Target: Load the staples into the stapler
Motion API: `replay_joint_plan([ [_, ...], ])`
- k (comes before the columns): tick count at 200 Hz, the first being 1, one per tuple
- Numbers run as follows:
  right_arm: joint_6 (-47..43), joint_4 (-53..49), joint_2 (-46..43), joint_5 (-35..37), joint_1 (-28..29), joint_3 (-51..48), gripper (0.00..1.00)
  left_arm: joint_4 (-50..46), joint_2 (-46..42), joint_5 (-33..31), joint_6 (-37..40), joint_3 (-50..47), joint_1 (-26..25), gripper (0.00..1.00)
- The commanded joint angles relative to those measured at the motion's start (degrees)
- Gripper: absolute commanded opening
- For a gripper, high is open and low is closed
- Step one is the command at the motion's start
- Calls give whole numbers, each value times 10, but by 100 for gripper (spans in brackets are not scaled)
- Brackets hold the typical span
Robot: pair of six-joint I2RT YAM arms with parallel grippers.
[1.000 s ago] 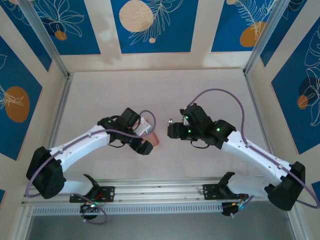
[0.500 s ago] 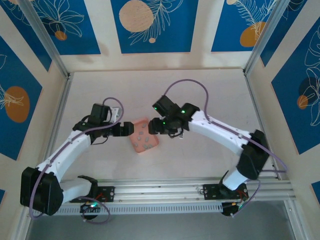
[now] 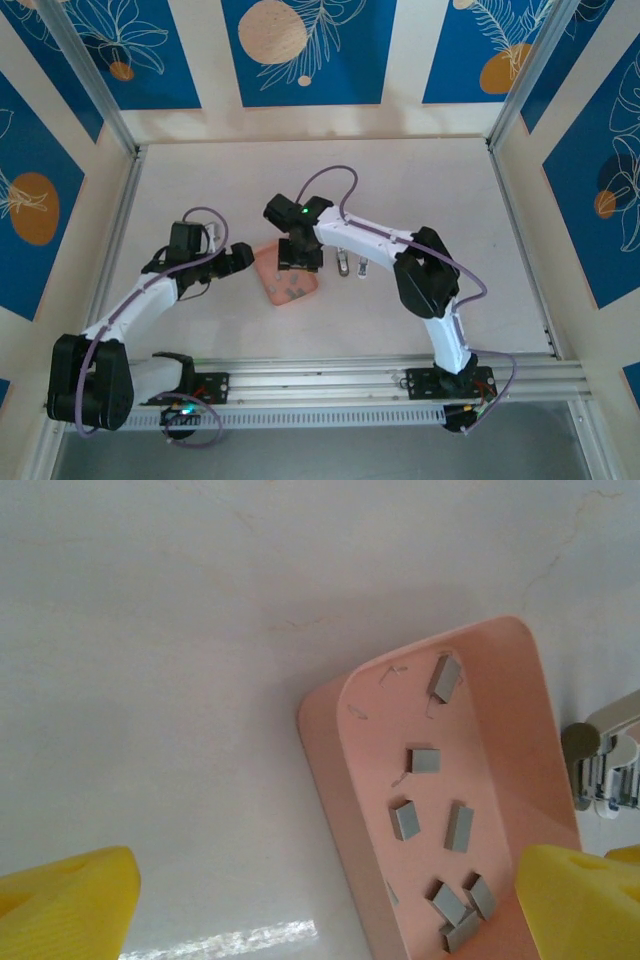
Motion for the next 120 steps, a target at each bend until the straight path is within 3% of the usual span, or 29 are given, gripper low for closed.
replay_joint_plan([
  [1,42,-26,21,8,3,25,46,27,-6,-7,-2,-18,-7,92],
  [37,47,-30,60,-2,1,52,42,93,-7,13,-35,-59,-35,80],
  [57,49,-33,68,8,0,57,40,98,0,8,-44,-60,-54,79],
  [120,59,-1,81,6,-7,47,40,116,21,-42,-97,-79,-74,64],
])
